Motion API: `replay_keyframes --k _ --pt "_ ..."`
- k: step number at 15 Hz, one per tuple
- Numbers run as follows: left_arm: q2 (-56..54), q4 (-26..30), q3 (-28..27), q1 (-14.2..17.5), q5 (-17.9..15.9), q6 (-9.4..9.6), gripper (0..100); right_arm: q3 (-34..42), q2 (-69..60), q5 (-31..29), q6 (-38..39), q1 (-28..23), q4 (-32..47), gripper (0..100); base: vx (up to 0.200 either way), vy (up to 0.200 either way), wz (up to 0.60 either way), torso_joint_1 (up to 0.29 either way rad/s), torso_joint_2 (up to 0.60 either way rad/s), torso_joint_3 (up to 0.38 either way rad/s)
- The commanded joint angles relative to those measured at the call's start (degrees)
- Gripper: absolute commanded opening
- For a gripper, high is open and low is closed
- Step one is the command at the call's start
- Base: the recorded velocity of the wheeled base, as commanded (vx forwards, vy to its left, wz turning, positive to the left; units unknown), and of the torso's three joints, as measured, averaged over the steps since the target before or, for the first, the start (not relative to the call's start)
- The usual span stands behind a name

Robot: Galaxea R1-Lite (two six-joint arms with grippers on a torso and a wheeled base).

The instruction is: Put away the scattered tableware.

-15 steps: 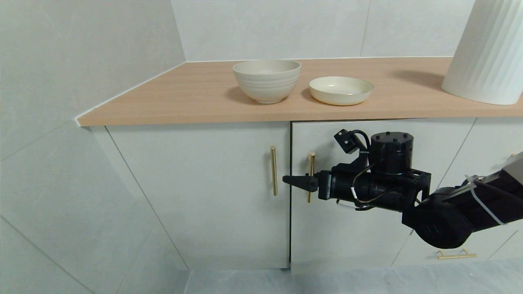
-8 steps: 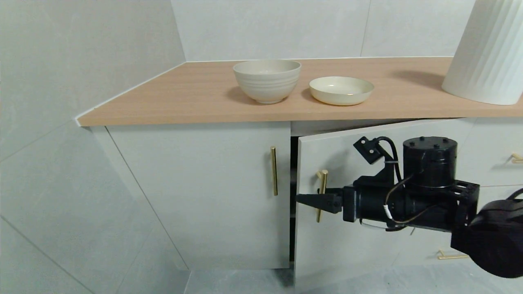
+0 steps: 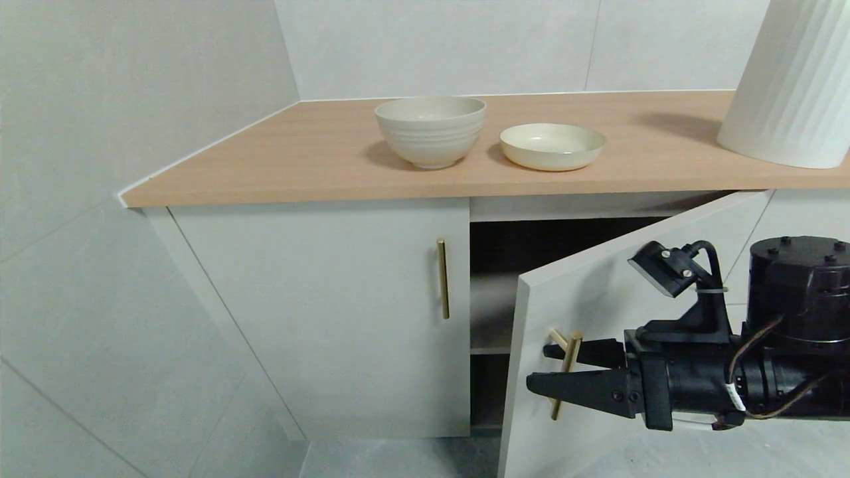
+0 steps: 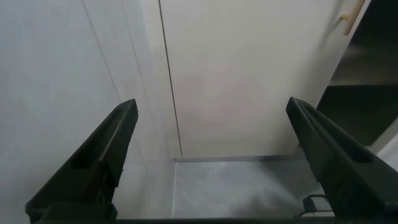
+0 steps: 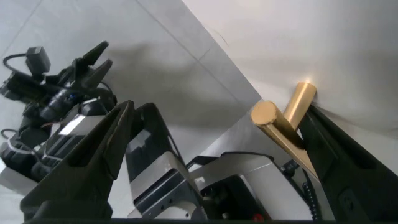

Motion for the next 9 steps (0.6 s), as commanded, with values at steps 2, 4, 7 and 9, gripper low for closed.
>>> replay_keyframes --k 2,4,7,9 --pt "0.0 0.0 0.0 0.0 0.0 0.11 100 0.2 -2.7 0.5 0.1 0.1 1.6 100 0.000 0.000 0.00 0.000 0.00 0.000" --pt "0.0 0.0 0.0 0.0 0.0 0.37 100 0.3 -3.0 0.6 0.0 0.0 1.6 100 0.000 0.000 0.00 0.000 0.00 0.000" --pt "0.2 -0.3 -3.9 0.0 -3.7 0.46 100 0.4 -3.6 0.5 0.0 0.0 1.6 100 0.000 0.000 0.00 0.000 0.00 0.000" --pt "5.1 5.3 -12.9 -1.2 -17.6 0.20 100 0.8 -3.3 0.6 -0.1 0.0 1.6 100 0.000 0.000 0.00 0.000 0.00 0.000"
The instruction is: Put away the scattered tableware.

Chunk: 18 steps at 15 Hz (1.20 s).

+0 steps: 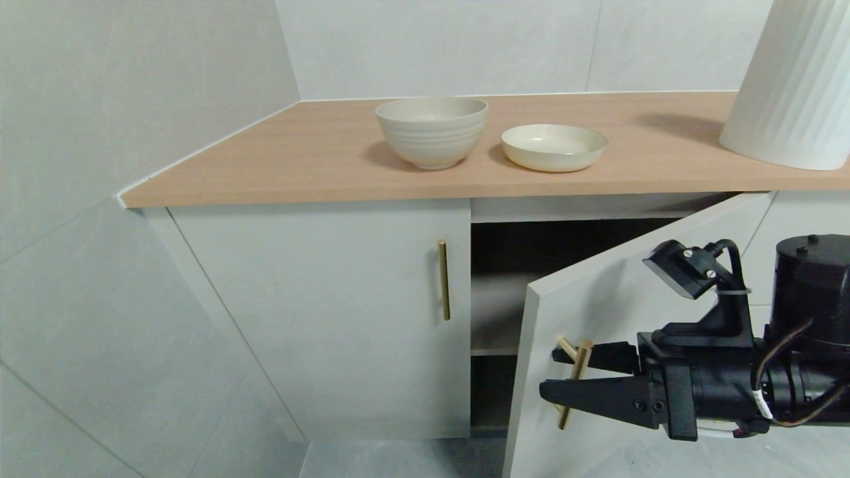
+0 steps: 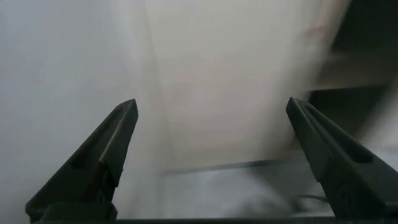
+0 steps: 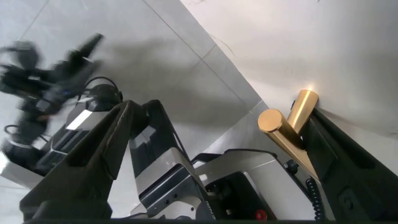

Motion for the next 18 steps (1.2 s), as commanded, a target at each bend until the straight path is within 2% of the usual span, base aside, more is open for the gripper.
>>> replay_keyframes --k 1,2,5,6,7,10,11,12,13,15,18 --pt "8.4 6.4 -11.6 -1.1 -12.6 -0.27 100 0.2 -0.4 0.1 -0.1 0.0 -0.2 100 0.000 0.000 0.00 0.000 0.00 0.000" --pt "13.9 7.8 -15.6 -1.1 -17.5 -0.27 100 0.3 -0.6 0.1 -0.1 0.1 -0.2 100 0.000 0.000 0.00 0.000 0.00 0.000" --pt "32.0 6.7 -24.7 -1.6 -25.2 0.70 100 0.3 -0.8 0.1 -0.2 0.0 -0.2 100 0.000 0.000 0.00 0.000 0.00 0.000" --pt "34.6 6.3 -25.8 -1.9 -26.2 1.05 100 0.3 -0.8 0.1 -0.2 0.0 -0.2 100 0.000 0.000 0.00 0.000 0.00 0.000" --pt "41.5 4.4 -28.3 -3.4 -28.0 1.40 100 0.5 -0.7 0.1 -0.2 0.0 -0.2 100 0.000 0.000 0.00 0.000 0.00 0.000" --pt "57.2 -3.8 -29.6 -10.1 -27.9 0.52 100 0.6 -0.8 0.1 -0.2 0.0 -0.2 100 0.000 0.000 0.00 0.000 0.00 0.000" --pt "62.1 -5.6 -29.6 -12.0 -28.0 -1.32 100 0.6 -0.7 0.1 -0.2 0.0 -0.2 100 0.000 0.000 0.00 0.000 0.00 0.000" --pt "67.0 -6.2 -29.1 -16.5 -27.8 -3.87 100 0.8 -0.5 0.1 -0.3 0.0 -0.2 100 0.000 0.000 0.00 0.000 0.00 0.000" --pt "70.9 -7.5 -28.3 -19.3 -27.3 -5.81 100 0.8 -0.3 0.1 -0.3 0.0 -0.2 100 0.000 0.000 0.00 0.000 0.00 0.000" --pt "74.7 -14.8 -25.2 -21.7 -27.2 -7.74 100 0.9 -0.2 0.1 -0.3 0.0 -0.2 100 0.000 0.000 0.00 0.000 0.00 0.000" --pt "74.7 -20.2 -23.6 -25.3 -27.1 -14.60 100 0.9 -0.1 0.1 -0.3 0.0 -0.2 100 0.000 0.000 0.00 0.000 0.00 0.000"
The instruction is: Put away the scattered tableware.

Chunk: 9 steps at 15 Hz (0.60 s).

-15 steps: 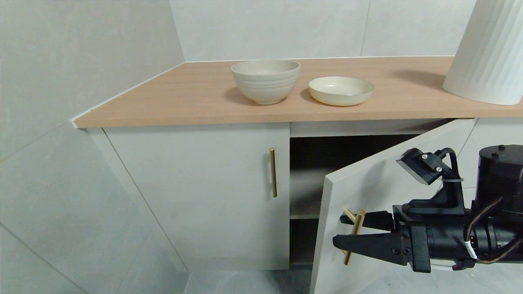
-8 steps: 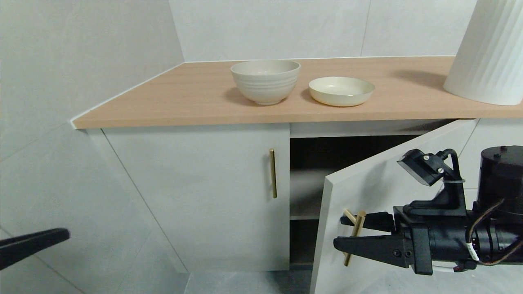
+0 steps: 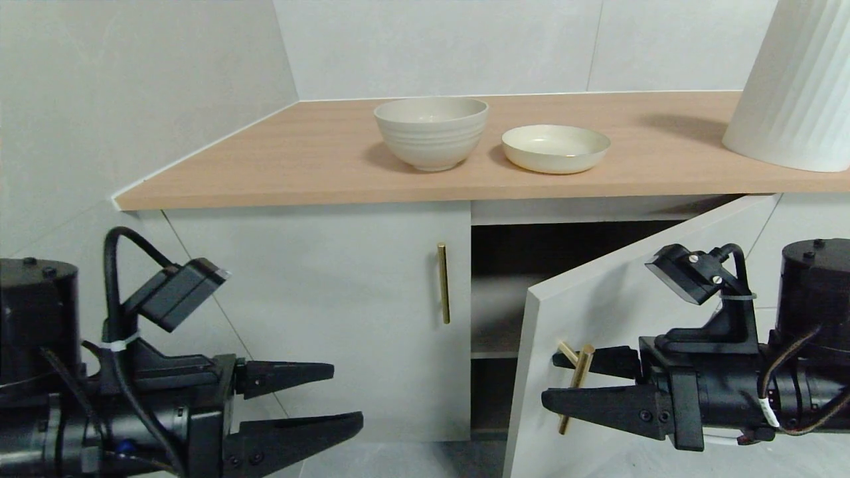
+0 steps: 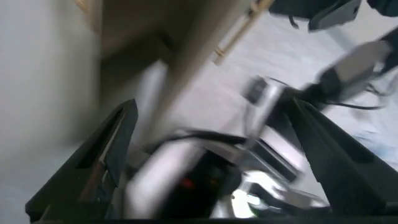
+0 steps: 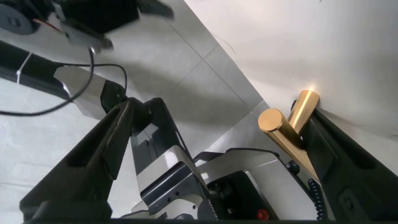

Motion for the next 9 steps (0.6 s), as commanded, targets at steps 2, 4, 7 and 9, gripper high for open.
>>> replay_keyframes --k 2,4,7,9 --pt "2.9 -0.5 0.7 -2.2 0.1 -1.14 100 0.0 0.7 0.0 0.0 0.1 0.1 100 0.000 0.000 0.00 0.000 0.00 0.000" --pt "2.8 -0.5 0.9 -2.3 0.2 -1.05 100 0.0 0.8 0.9 0.0 0.0 0.1 100 0.000 0.000 0.00 0.000 0.00 0.000" --pt "3.2 -0.6 0.5 -2.9 0.8 -1.31 0 0.1 0.8 1.0 0.0 0.0 0.1 100 0.000 0.000 0.00 0.000 0.00 0.000" --pt "3.9 -1.1 0.0 -3.1 0.8 -1.14 0 0.1 1.4 1.1 0.1 0.0 0.1 100 0.000 0.000 0.00 0.000 0.00 0.000"
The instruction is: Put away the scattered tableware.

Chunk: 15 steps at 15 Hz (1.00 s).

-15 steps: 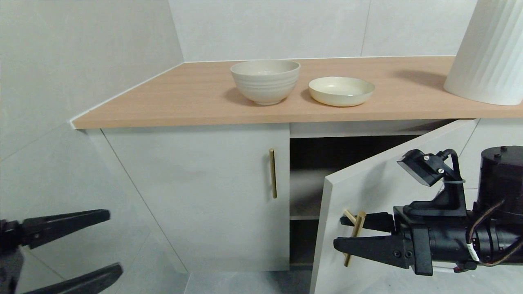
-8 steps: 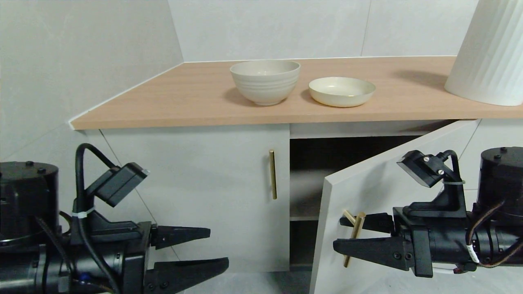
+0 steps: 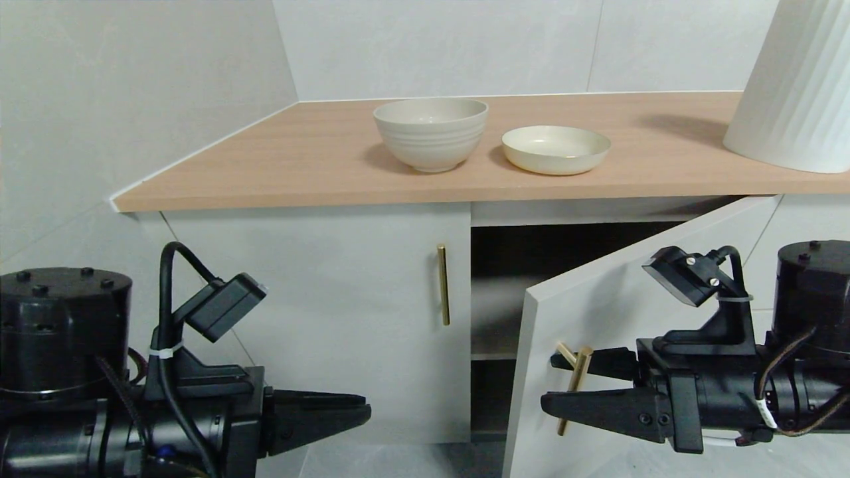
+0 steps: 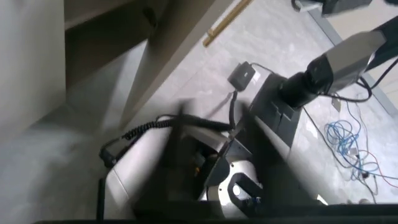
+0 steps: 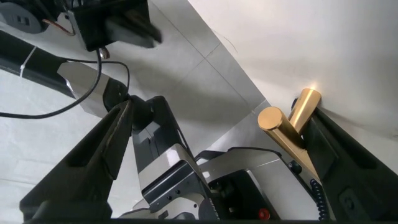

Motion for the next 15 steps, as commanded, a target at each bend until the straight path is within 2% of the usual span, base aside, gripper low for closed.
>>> replay_keyframes --k 1,4,6,9,11,12,13,14,15 --pt "1.2 -1.0 -0.4 -0.7 0.0 0.01 0 0.0 0.9 0.0 0.0 0.1 -0.1 100 0.000 0.000 0.00 0.000 0.00 0.000" --pt "6.6 -8.0 -1.5 -1.0 -0.2 0.01 0 -0.1 0.2 -0.1 0.1 0.1 -0.2 100 0.000 0.000 0.00 0.000 0.00 0.000" --pt "11.8 -12.7 -4.2 -2.6 -0.5 -0.26 0 -0.2 0.0 -0.1 0.1 -0.1 -0.2 100 0.000 0.000 0.00 0.000 0.00 0.000" --pt "23.4 -16.2 -12.5 -6.7 -0.5 -1.14 0 -0.2 0.0 -0.2 0.2 -0.2 -0.3 100 0.000 0.000 0.00 0.000 0.00 0.000" --pt "29.9 -25.0 -12.5 -9.0 0.2 -1.66 0 -0.3 0.0 -0.2 0.3 -0.8 -0.3 100 0.000 0.000 0.00 0.000 0.00 0.000" --pt "32.7 -32.7 -11.3 -10.3 1.9 -4.74 0 -0.2 0.0 -0.2 0.2 -0.8 -0.3 100 0.000 0.000 0.00 0.000 0.00 0.000" --pt "34.3 -37.3 -10.9 -11.3 3.3 -7.29 0 -0.2 0.0 -0.2 0.2 -0.8 -0.3 100 0.000 0.000 0.00 0.000 0.00 0.000" --pt "38.2 -45.9 -10.5 -13.1 6.0 -10.36 0 -0.2 0.0 -0.2 0.2 -0.7 -0.3 100 0.000 0.000 0.00 0.000 0.00 0.000" --pt "41.8 -51.8 -10.4 -13.9 8.8 -10.28 0 -0.1 0.0 -0.2 0.1 -0.8 -0.3 100 0.000 0.000 0.00 0.000 0.00 0.000"
